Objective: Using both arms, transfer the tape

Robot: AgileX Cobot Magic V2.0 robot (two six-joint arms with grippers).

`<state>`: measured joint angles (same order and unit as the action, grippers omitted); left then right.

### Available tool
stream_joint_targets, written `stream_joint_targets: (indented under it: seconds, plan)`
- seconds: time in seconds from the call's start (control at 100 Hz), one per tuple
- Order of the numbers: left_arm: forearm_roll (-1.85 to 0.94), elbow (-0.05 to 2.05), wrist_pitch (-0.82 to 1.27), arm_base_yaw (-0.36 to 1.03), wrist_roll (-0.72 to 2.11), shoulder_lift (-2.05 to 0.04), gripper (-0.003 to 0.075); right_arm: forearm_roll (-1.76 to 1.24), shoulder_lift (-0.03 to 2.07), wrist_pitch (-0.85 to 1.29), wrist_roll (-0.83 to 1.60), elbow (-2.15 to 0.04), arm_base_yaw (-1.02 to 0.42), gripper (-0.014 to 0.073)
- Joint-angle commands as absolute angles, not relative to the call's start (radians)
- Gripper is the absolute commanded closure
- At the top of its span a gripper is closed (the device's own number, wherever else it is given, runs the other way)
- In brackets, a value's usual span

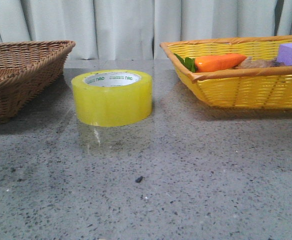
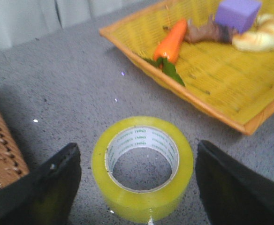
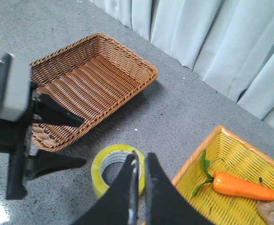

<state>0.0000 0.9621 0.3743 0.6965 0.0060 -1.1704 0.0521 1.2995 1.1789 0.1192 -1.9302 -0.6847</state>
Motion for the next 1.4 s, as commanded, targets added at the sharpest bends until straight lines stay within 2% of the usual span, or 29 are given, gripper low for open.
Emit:
stream_joint_targets:
  seconds: [0.0, 0.51, 1.039, 1.159, 1.289, 1.389]
  plan:
    - [0.000, 1.039, 0.353, 0.714, 0.026, -1.205, 0.0240, 0.073, 1.269, 1.124, 0.124, -1.958, -0.682, 0.0666]
    - [-0.007, 1.218, 0.551, 0.775, 0.105, -1.502, 0.0240, 0.081, 1.269, 1.139, 0.124, -1.958, -0.682, 0.0668]
    - [-0.012, 1.228, 0.526, 0.773, 0.141, -1.631, 0.0248, 0.081, 1.269, 1.148, 0.124, -1.958, -0.682, 0.0668]
    - [-0.012, 1.228, 0.518, 0.773, 0.153, -1.633, 0.0340, 0.081, 1.269, 1.148, 0.124, -1.958, -0.682, 0.0668]
    - [-0.012, 1.228, 0.510, 0.773, 0.153, -1.633, 0.0526, 0.081, 1.269, 1.154, 0.124, -1.958, -0.682, 0.0668]
    - [-0.012, 1.228, 0.507, 0.773, 0.153, -1.633, 0.0628, 0.081, 1.269, 1.154, 0.124, -1.958, -0.682, 0.0668]
